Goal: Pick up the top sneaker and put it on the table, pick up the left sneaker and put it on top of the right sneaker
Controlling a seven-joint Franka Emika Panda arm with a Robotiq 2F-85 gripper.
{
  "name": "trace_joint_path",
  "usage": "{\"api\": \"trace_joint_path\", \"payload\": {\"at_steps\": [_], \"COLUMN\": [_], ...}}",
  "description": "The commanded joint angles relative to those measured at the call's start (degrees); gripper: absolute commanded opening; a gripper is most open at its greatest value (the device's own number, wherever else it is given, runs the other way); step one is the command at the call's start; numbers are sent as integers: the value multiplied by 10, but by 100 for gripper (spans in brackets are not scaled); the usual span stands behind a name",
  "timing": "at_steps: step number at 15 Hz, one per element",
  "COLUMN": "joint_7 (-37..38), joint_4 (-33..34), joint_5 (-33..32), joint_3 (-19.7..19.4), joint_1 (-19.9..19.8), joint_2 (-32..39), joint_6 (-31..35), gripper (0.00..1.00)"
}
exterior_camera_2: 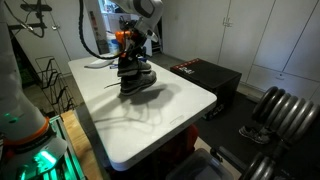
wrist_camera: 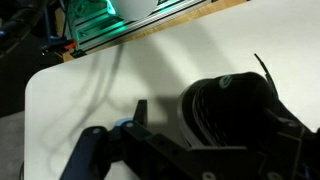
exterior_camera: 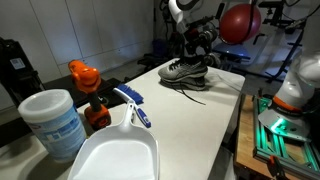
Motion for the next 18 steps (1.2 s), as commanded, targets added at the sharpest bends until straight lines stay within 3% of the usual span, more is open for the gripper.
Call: {"api": "trace_joint_path", "payload": {"at_steps": [1,8,18], "joint_7": [20,29,37], "joint_4": [2,-13,-10], "joint_5": [12,39,70], "joint_3": [-9,-14,-10], "joint_1": [6,2,5], "joint_2": [-3,-38,-47], "joint_6": [-3,45,47], "gripper": [100,100,100]}}
